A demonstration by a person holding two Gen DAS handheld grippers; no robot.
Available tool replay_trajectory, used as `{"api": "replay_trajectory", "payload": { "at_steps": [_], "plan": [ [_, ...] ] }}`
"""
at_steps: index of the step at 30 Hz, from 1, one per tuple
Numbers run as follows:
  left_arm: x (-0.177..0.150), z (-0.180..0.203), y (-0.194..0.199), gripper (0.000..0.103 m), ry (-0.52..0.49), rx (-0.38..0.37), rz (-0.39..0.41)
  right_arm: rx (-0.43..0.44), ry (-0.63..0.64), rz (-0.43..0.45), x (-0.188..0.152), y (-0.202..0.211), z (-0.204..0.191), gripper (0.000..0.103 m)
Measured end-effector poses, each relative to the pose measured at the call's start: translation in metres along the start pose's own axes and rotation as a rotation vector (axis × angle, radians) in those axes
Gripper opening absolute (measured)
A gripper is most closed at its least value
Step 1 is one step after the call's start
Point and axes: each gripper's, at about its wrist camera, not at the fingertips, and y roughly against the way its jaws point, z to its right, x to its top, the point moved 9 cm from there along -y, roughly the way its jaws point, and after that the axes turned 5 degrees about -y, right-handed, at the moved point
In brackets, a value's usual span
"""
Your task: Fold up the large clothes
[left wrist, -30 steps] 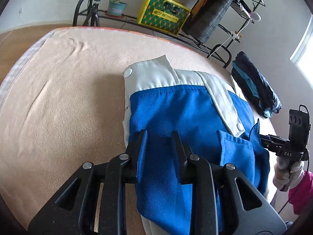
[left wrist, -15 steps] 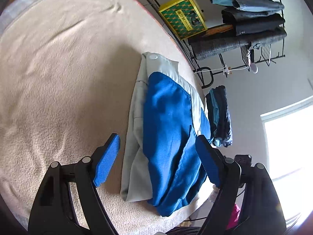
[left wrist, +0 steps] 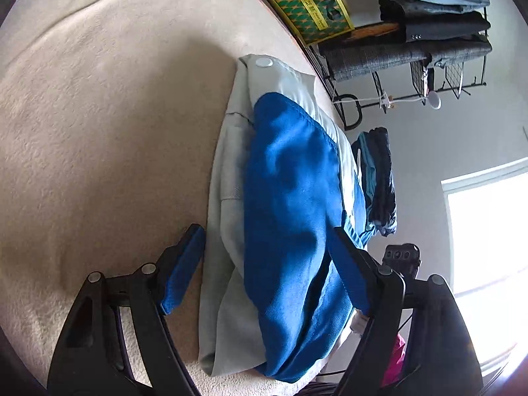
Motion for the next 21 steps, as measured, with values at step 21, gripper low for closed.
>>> {"api": "replay_trajectory", "payload": {
  "at_steps": [21],
  "plan": [
    [0.012, 0.013, -0.024, 0.060, -0.057, 0.086, 0.036, 0.021, -0.023, 0.019, 0.013, -0.035, -0.013, 0.050]
  ]
}}
